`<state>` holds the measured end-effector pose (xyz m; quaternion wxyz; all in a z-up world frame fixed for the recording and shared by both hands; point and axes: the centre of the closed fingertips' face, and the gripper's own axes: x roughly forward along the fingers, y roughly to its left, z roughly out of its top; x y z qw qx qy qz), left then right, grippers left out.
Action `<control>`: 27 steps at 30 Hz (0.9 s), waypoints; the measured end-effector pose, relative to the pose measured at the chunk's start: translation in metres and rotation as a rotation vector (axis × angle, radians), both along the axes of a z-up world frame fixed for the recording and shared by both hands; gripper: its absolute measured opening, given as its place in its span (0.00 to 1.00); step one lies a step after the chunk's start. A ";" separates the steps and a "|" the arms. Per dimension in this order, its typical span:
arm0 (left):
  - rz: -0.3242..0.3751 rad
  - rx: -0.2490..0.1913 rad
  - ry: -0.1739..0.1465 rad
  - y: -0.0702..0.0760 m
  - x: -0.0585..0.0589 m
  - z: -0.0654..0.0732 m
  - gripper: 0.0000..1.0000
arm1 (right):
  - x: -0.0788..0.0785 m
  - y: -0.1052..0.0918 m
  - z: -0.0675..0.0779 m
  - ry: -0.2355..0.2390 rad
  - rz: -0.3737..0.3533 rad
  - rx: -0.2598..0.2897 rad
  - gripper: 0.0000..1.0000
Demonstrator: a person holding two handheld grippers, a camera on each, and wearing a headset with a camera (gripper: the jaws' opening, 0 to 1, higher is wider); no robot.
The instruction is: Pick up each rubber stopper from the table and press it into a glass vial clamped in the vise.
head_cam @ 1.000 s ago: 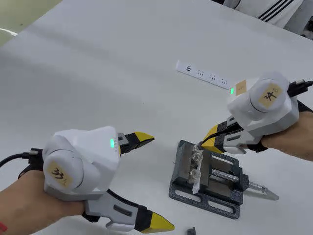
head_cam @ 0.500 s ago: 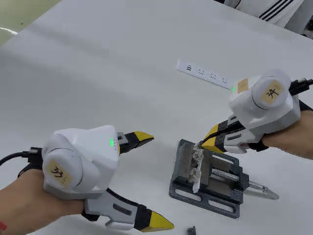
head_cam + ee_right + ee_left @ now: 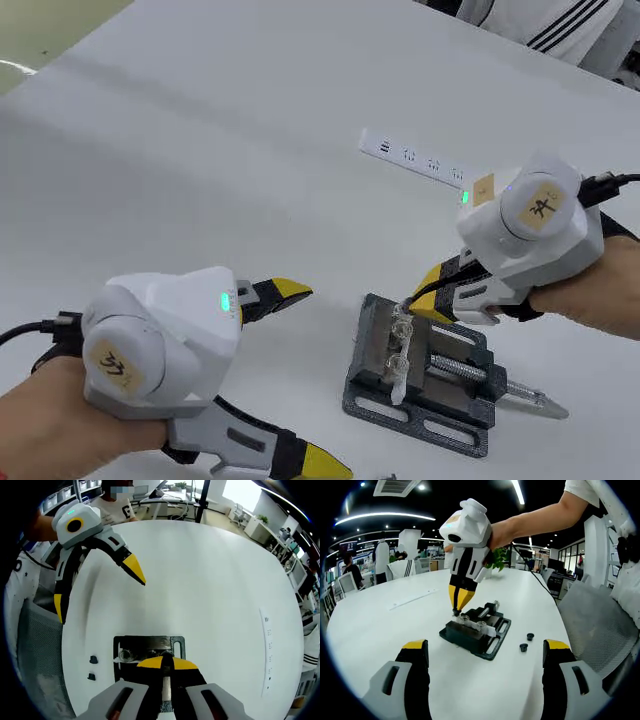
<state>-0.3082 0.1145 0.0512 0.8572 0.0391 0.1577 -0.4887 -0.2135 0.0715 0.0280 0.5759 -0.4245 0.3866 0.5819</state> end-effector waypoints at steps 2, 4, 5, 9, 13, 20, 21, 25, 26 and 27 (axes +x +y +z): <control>0.000 -0.003 -0.002 0.000 0.000 0.001 0.94 | -0.001 0.000 0.000 -0.002 0.006 -0.006 0.00; 0.000 -0.003 -0.003 0.000 0.001 0.001 0.94 | -0.001 0.001 0.000 -0.006 0.009 -0.013 0.00; 0.000 -0.003 -0.004 0.000 0.001 0.001 0.94 | -0.001 0.001 0.000 -0.009 0.013 -0.016 0.00; -0.003 -0.003 -0.005 -0.001 0.001 0.002 0.94 | -0.001 0.000 -0.001 0.000 0.006 -0.017 0.00; -0.004 -0.004 -0.005 -0.002 0.001 0.001 0.94 | -0.002 0.000 -0.001 0.010 0.005 -0.030 0.00; -0.003 -0.007 -0.006 -0.003 0.001 0.003 0.94 | -0.002 0.002 -0.001 0.036 -0.013 -0.038 0.00; -0.002 -0.007 -0.007 -0.003 0.002 0.003 0.94 | -0.003 0.002 -0.001 0.034 -0.008 -0.041 0.00; -0.001 -0.009 -0.008 -0.002 0.002 0.004 0.94 | -0.003 0.002 -0.001 0.030 -0.005 -0.047 0.00; -0.001 -0.009 -0.008 -0.002 0.002 0.004 0.94 | -0.003 0.003 -0.001 0.031 -0.005 -0.048 0.00; -0.001 -0.009 -0.008 -0.002 0.002 0.004 0.94 | -0.003 0.003 -0.001 0.033 -0.009 -0.048 0.00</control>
